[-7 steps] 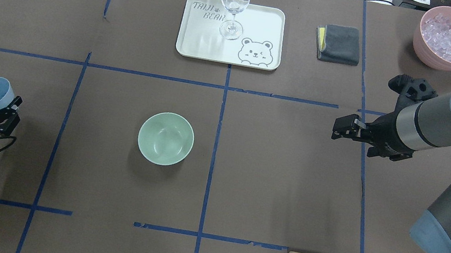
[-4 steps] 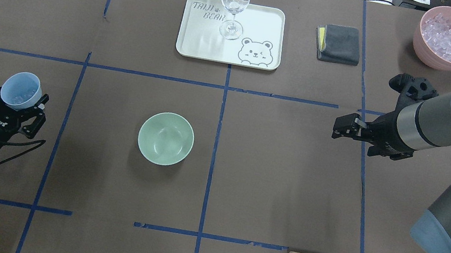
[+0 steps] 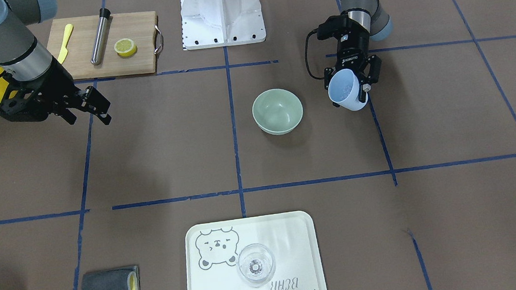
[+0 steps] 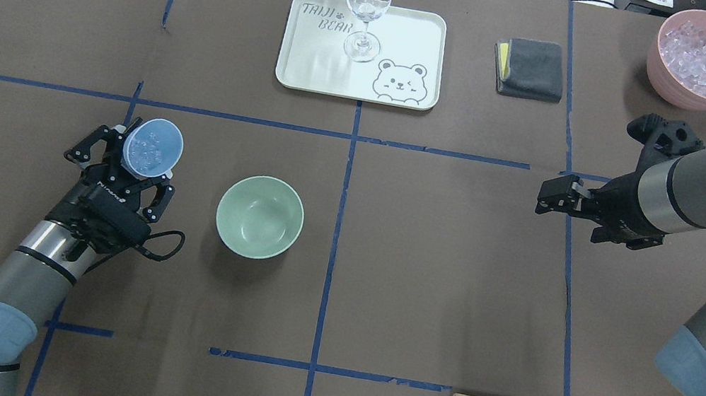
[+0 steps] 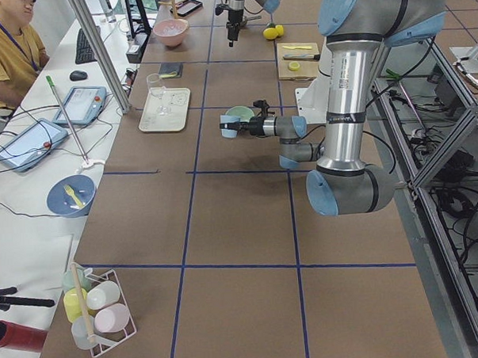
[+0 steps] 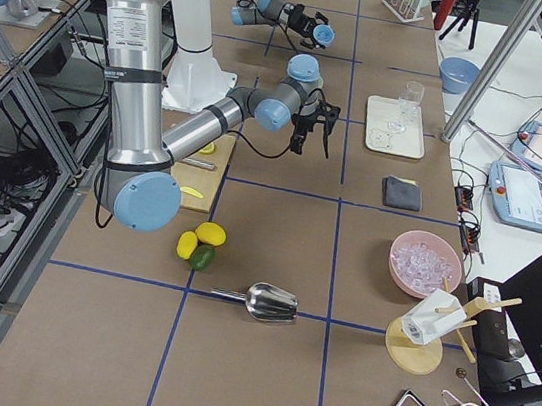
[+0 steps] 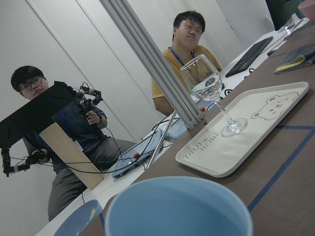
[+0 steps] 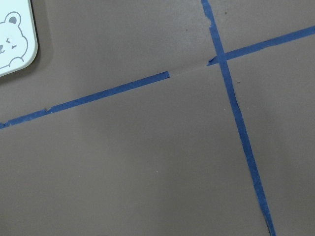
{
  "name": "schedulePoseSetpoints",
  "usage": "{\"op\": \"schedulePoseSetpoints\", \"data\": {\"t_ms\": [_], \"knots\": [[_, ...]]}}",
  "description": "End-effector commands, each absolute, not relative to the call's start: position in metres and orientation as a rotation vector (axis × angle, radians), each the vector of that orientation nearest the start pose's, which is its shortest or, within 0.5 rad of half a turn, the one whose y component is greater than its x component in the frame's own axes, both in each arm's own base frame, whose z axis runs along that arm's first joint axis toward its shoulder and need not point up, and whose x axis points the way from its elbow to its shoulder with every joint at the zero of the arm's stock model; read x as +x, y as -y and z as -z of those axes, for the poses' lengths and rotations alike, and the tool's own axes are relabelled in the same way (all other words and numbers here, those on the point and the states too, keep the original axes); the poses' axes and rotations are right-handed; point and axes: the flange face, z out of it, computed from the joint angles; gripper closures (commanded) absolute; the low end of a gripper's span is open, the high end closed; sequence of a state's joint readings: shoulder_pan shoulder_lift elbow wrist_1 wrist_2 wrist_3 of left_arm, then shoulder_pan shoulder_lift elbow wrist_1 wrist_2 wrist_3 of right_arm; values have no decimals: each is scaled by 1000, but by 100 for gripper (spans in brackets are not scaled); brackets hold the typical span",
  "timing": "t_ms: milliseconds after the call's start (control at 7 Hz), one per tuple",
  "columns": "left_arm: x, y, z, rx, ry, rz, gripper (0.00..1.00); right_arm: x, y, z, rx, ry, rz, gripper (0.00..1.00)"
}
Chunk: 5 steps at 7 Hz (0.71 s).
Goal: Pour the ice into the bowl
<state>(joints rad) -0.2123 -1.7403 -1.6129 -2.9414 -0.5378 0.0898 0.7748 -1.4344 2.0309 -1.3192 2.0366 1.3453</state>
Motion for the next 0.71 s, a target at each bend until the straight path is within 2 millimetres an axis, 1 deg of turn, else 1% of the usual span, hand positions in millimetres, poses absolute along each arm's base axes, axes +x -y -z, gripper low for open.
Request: {"op": "schedulePoseSetpoints", "data": {"t_ms": [0, 143, 286, 429, 571], "knots": [[492, 327, -373, 1515, 0, -508, 100, -299, 425, -357, 13, 927, -327, 0], [512, 327, -333, 1520, 199, -646, 100, -297, 422, -365, 2, 913, -332, 0], [515, 320, -320, 1528, 283, -683, 100, -297, 422, -369, -5, 907, -333, 0], [524, 316, -332, 1506, 386, -799, 100, -297, 421, -372, -12, 904, -335, 0], [525, 314, -334, 1481, 518, -895, 100, -296, 419, -378, -21, 894, -343, 0]]}}
